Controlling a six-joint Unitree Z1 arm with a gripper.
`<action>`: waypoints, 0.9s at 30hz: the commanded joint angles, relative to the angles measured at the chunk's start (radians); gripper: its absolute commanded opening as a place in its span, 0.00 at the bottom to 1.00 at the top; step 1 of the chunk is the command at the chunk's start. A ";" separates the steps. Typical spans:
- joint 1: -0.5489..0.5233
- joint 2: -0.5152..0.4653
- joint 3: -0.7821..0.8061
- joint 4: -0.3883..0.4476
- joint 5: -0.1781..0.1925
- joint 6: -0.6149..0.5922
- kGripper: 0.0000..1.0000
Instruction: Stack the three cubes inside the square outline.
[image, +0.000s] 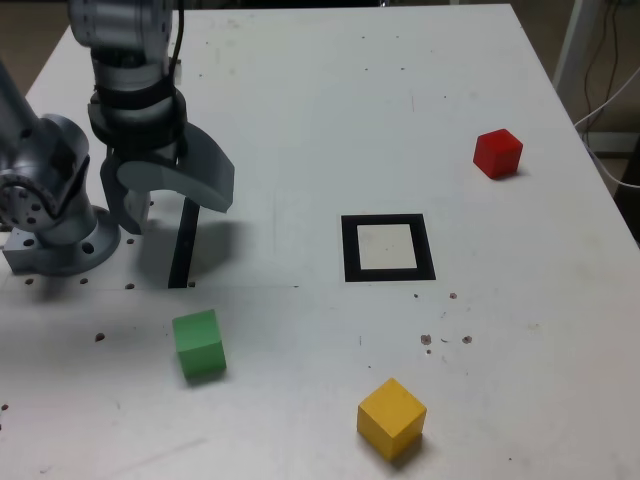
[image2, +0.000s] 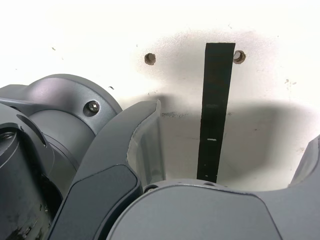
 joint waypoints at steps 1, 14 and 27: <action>-0.002 0.004 -0.005 0.005 -0.002 -0.002 1.00; -0.009 -0.015 -0.022 0.036 -0.013 -0.001 0.99; -0.009 0.045 -0.072 0.038 -0.004 0.002 1.00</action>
